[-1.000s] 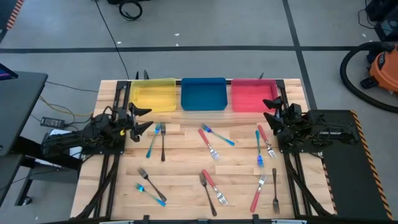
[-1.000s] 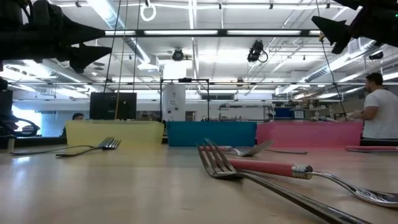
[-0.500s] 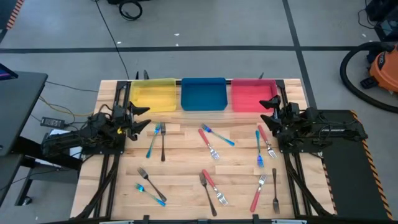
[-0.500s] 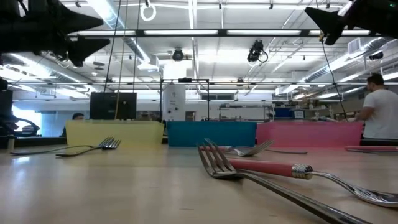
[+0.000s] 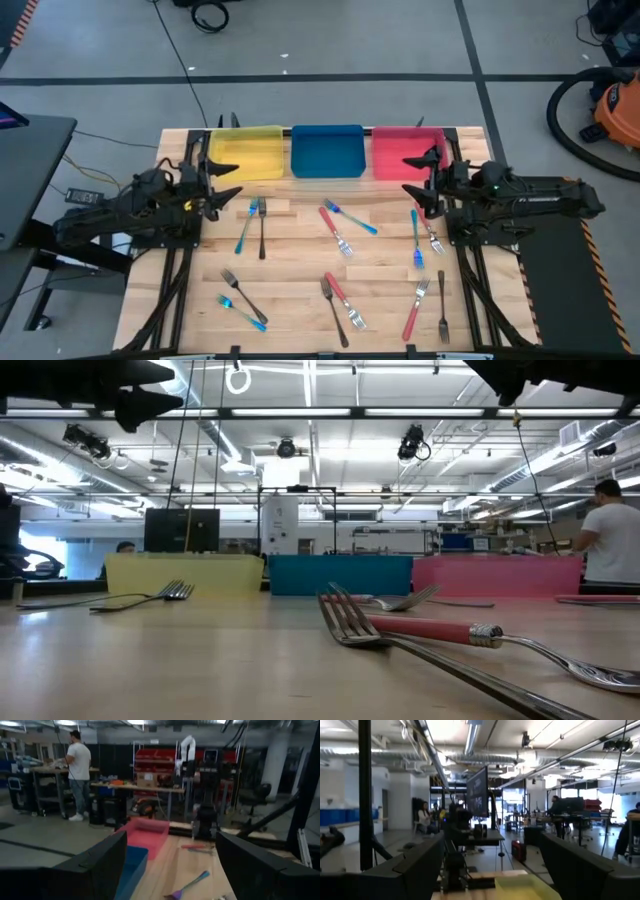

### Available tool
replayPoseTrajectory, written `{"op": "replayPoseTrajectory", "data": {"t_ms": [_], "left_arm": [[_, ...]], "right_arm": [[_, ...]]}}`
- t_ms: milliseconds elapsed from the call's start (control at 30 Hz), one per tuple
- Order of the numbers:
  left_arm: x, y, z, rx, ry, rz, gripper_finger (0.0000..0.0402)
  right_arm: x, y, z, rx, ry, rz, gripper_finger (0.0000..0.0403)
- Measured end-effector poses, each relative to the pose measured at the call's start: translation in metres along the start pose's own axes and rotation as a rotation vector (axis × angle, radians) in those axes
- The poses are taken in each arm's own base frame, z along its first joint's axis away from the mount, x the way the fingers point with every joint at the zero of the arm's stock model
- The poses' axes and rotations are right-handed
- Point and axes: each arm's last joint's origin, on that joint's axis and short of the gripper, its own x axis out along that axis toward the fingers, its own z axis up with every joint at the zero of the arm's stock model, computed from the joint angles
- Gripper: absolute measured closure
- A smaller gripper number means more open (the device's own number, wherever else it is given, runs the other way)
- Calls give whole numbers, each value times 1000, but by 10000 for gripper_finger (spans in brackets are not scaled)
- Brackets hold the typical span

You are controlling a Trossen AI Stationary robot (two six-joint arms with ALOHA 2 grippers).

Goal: Sort silverware by color (type)
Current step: Put the top left pink fork into the red bin

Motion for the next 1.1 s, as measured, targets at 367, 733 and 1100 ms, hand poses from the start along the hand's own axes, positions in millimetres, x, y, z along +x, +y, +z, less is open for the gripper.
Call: {"op": "replayPoseTrajectory", "data": {"t_ms": [367, 733, 1100], "left_arm": [[19, -2, 2, 35, 144, 3, 95], [35, -2, -16, 1, 306, 13, 95], [50, -3, -25, -64, 352, 31, 95]], "right_arm": [[5, 2, -4, -65, 14, 48, 69], [21, 5, -21, 5, 79, 88, 69], [33, 20, -48, 167, 235, 239, 69]]}}
